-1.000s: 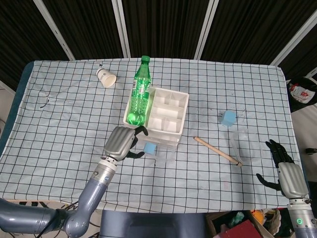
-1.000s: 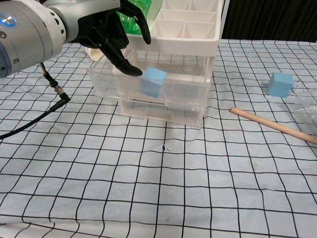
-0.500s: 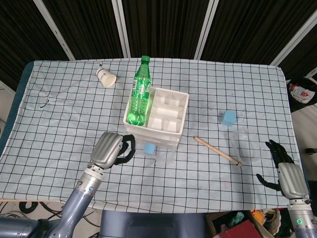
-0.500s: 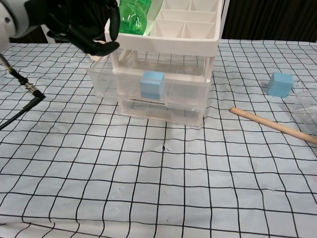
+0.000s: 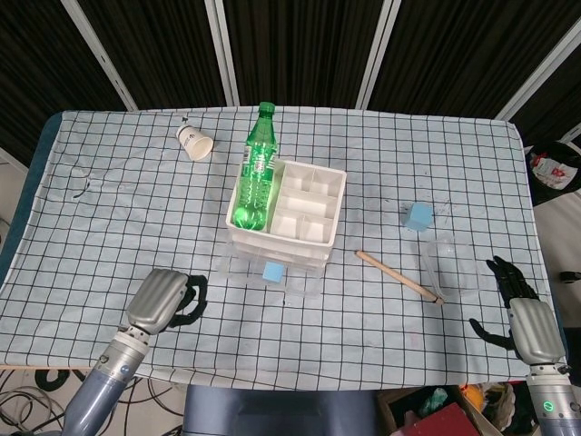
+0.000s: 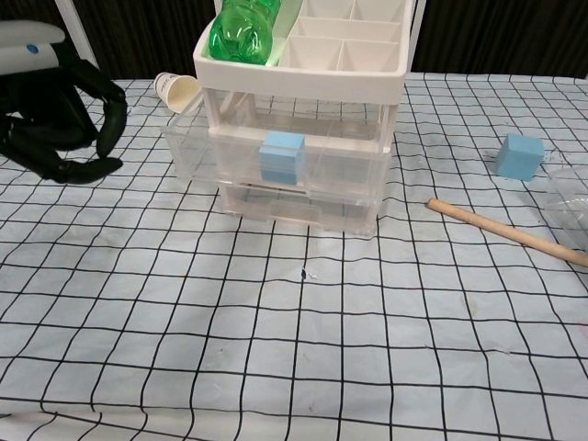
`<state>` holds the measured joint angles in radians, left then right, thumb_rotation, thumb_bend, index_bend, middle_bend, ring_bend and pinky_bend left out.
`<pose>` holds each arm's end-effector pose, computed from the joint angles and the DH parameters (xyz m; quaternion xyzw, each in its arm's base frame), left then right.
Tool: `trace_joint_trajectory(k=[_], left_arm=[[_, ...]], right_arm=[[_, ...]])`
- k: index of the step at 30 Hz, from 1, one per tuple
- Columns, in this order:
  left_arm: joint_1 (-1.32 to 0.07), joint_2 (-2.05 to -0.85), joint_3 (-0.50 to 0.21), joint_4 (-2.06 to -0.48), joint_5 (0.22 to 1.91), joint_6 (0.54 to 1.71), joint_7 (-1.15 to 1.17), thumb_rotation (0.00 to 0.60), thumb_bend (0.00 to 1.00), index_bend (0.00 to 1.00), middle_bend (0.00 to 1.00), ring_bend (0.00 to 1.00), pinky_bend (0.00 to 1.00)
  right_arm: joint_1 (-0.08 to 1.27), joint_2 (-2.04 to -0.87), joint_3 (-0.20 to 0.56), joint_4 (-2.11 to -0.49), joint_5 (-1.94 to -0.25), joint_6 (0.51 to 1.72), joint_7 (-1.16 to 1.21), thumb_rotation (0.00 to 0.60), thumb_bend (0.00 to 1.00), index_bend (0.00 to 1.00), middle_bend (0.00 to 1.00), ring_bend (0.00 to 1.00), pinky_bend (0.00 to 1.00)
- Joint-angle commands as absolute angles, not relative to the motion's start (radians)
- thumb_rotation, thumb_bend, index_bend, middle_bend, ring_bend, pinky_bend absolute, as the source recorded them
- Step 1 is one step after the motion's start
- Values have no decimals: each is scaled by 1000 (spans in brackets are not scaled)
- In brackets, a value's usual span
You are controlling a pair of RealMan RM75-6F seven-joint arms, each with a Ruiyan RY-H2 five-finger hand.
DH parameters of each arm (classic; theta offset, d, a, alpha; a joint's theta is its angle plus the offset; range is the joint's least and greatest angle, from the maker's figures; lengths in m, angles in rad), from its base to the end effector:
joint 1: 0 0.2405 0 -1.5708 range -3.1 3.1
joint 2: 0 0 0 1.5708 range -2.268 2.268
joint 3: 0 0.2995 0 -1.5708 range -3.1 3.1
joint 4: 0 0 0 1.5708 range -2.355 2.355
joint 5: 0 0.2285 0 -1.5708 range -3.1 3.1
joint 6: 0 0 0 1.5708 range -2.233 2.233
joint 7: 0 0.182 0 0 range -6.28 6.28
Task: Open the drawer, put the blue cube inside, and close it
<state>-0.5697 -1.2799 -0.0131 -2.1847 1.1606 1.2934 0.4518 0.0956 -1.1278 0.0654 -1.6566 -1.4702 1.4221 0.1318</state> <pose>-0.1340 0.2806 0.0423 -0.6895 -0.4579 -0.4242 0.3673 -0.3512 -0.2300 0.1469 0.5588 -0.4589 0.4266 0.5433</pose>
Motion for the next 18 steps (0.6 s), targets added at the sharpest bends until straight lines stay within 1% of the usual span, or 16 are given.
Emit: trace_joint_trajectory(k=[1,5,11,15,18], left_arm=[[-566,-1284,9,-2162,1168,1259,443,600,399,681,1000,1000,967],[-573,-1316,11,-2134,1167,1228,443,600,401,681,1000,1000,967],[-594,-1380,-18,-2094,1128,1190,444,600,401,678,1000,1000,967],[-614,-1408,-43,-2080,1083,1154,432,600,401,677,1000,1000,967],[-643,-1431,-80,-2055,1033,1120,427,600,401,677,1000,1000,967]], right_arm=[[95,-1128,65,-1657,-1470,1423,131,600,191,0,0,0,187],[95,-1128,66,-1657,-1468,1422,133,600,191,0,0,0,187],[95,-1128,66,-1656,-1469,1421,133,600,194,0,0,0,187],[96,-1128,66,-1656,-1467,1420,134,600,195,0,0,0,187],[96,-1128,66,-1655,-1469,1421,134,600,196,0,0,0,187]])
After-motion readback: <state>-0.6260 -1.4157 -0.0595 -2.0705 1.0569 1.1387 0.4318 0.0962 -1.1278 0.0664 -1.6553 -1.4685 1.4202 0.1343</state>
